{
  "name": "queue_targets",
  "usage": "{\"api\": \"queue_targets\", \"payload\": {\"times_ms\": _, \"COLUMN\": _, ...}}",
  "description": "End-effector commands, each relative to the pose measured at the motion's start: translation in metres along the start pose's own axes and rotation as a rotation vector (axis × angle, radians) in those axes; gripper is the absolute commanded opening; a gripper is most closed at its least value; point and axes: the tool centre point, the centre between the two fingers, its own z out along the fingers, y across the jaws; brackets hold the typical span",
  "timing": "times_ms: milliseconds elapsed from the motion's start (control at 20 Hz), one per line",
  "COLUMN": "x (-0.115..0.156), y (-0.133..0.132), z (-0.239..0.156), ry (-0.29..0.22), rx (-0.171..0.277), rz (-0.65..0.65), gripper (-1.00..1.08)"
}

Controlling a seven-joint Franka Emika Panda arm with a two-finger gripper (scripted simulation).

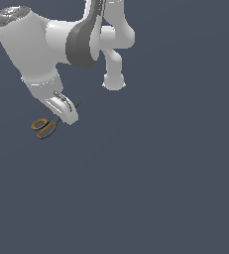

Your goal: Pick up the object and move it to a goal position.

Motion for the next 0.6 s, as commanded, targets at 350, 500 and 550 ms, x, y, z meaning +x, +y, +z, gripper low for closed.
{"api": "queue_targets", "payload": {"times_ms": 350, "x": 0.0143, "y": 0.0054, "z": -0.0189, "ry": -0.001, "rx": 0.0, "rz": -0.002, "gripper": -1.0}}
{"api": "queue_targets", "payload": {"times_ms": 500, "x": 0.0137, "y": 0.0047, "z": -0.0176, "ry": -0.001, "rx": 0.0, "rz": -0.002, "gripper": -1.0}}
{"api": "queue_targets", "payload": {"times_ms": 550, "x": 0.0136, "y": 0.0046, "z": -0.0174, "ry": -0.001, "rx": 0.0, "rz": -0.002, "gripper": -1.0}}
